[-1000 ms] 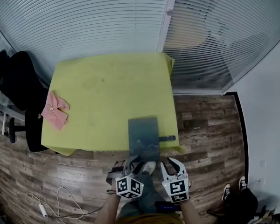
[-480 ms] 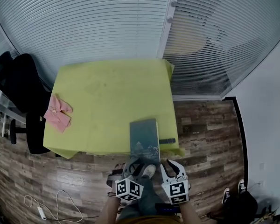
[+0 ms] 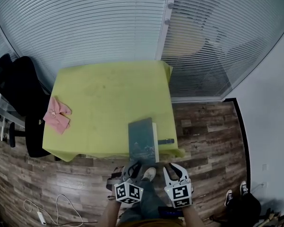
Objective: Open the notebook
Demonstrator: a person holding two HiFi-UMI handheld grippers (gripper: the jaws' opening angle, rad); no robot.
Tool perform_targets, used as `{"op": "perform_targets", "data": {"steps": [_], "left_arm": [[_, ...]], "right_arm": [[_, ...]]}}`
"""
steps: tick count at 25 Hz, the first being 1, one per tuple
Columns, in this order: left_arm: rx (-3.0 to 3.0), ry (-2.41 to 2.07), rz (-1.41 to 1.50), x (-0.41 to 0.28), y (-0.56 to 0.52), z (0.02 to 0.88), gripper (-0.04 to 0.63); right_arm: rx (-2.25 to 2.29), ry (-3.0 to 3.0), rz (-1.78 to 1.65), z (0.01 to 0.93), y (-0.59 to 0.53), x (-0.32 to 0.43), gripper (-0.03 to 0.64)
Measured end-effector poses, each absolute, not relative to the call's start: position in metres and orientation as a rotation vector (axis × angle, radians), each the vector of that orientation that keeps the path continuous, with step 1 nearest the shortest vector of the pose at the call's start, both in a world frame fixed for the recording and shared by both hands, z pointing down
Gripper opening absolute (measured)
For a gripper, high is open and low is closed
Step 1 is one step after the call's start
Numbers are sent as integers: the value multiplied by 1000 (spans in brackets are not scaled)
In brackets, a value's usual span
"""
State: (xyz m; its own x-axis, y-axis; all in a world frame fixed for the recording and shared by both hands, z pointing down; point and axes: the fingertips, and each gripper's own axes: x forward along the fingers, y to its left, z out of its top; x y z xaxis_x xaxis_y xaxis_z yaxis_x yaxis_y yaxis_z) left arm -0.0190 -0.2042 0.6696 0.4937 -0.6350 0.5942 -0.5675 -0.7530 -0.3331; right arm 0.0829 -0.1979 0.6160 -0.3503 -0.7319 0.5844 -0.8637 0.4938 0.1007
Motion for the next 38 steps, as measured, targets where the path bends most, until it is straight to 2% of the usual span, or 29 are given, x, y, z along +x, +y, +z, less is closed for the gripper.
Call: {"op": "perform_targets", "data": {"steps": [12, 38], "left_arm": [[-2628, 1189, -1085, -27, -200, 661, 49], [-2866, 1593, -814, -62, -199, 650, 34]], "right_arm": [[1336, -2190, 292, 607, -189, 88, 89], [1367, -2231, 299, 595, -177, 75, 78]]}}
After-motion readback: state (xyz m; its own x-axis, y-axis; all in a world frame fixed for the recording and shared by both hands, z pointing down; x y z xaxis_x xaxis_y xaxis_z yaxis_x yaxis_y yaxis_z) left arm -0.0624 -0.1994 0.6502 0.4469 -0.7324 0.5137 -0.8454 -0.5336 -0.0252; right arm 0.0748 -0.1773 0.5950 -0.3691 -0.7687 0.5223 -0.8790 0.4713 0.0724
